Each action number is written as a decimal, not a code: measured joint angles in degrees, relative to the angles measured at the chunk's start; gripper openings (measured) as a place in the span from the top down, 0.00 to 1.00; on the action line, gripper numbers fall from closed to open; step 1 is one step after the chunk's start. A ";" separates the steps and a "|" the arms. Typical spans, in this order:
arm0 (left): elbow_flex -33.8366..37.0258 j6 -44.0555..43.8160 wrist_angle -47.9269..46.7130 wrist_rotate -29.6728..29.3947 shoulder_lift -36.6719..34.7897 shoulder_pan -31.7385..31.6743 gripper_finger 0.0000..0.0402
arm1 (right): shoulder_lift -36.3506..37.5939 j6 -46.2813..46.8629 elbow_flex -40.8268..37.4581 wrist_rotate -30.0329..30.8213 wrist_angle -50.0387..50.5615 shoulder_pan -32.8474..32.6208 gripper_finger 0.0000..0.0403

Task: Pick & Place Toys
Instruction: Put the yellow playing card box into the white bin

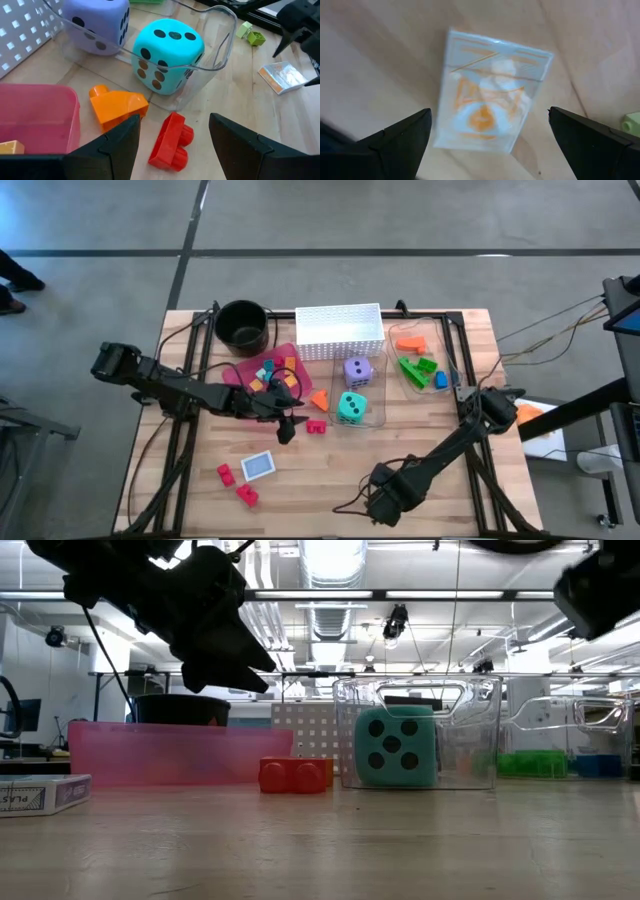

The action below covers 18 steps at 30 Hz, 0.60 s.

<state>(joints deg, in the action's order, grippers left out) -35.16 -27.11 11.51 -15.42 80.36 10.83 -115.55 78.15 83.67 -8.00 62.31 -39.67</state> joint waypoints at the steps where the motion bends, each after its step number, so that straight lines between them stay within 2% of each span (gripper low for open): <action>1: 0.00 0.00 0.00 0.00 0.00 0.00 0.40 | 0.00 0.42 -0.61 0.22 -0.06 -0.11 0.01; 18: 0.00 -1.49 -0.02 0.02 0.00 0.00 0.40 | 0.42 0.41 -3.50 0.47 -6.47 -0.45 0.01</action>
<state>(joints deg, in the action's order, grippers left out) -35.16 -28.60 11.49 -15.40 80.36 10.83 -115.13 78.56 80.17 -7.53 55.84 -40.12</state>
